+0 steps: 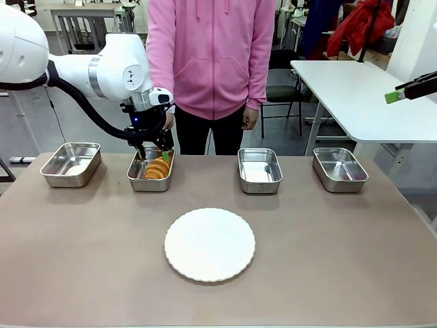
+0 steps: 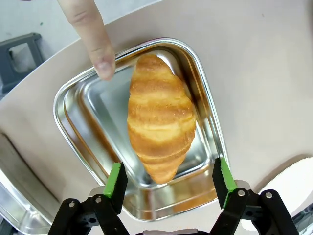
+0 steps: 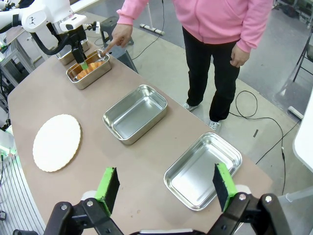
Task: Place the bread in the container.
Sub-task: Place the Butter Roll into the Airtight Container indicated by the human.
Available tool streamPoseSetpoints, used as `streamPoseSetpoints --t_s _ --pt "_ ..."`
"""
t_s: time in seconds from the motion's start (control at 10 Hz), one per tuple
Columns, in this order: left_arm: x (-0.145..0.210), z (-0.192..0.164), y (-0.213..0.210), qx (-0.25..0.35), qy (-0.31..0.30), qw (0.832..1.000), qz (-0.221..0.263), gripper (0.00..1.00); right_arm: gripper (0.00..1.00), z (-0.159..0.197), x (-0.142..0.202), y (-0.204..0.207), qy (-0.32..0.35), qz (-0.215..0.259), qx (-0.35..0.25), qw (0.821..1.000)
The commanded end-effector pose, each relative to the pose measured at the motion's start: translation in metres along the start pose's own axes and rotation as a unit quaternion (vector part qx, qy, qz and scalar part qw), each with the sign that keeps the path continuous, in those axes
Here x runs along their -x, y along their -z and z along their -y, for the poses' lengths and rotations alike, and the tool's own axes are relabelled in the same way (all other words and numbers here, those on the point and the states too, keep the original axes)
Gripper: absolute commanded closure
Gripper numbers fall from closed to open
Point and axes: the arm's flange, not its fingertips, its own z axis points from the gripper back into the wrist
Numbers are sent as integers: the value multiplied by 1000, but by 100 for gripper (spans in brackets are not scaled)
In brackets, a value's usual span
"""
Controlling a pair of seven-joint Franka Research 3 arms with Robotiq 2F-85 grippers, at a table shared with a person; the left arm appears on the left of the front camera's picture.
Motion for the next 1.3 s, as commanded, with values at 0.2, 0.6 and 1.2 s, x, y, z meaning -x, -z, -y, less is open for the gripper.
streamPoseSetpoints --t_s 0.2,0.6,1.2 --pt "-1 0 0 0 0 1000 0 12 0 -2 -1 0 -1 4 -2 1000" --pt "109 35 -82 -11 7 996 94 12 0 -2 -1 0 -1 4 -2 1000" --pt "275 56 -96 -28 -29 987 153 12 0 -2 -1 0 -1 4 -2 1000"
